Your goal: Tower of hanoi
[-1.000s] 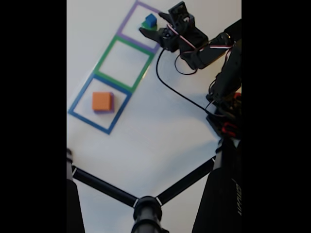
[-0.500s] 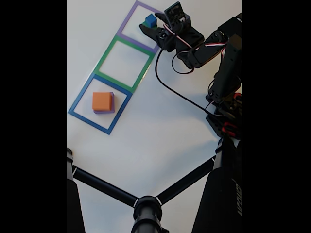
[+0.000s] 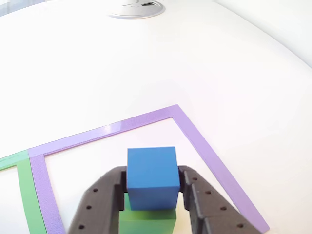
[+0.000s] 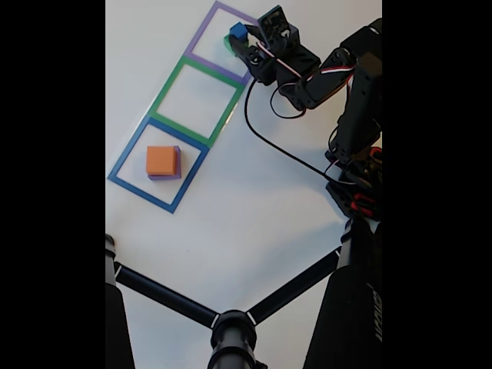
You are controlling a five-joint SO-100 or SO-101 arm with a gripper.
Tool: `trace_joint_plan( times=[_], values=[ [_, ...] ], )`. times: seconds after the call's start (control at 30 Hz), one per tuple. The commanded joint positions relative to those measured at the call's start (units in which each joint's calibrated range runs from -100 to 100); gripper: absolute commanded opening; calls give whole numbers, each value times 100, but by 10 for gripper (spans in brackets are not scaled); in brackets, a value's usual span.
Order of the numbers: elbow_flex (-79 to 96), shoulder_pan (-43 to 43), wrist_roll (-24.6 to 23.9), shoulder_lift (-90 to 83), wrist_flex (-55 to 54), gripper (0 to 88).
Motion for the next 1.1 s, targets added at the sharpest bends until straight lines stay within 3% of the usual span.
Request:
trace_joint_plan(
  times=[0.0,0.17,0.3,0.47,0.6,0.83,0.93,1.07],
  values=[
    [-175,-108,54,-7,-116,51],
    [-166,-175,54,-209,30,38],
    [-75,-299,54,-1137,937,34],
    [-166,-462,54,-3277,3584,33],
    [-675,-616,54,-5199,6532,27],
    [-3875,-1114,54,-6628,11633,22],
    [-5384,-1488,54,-6563,12937,20],
    [-6611,-2016,54,-6563,13908,18]
  ],
)
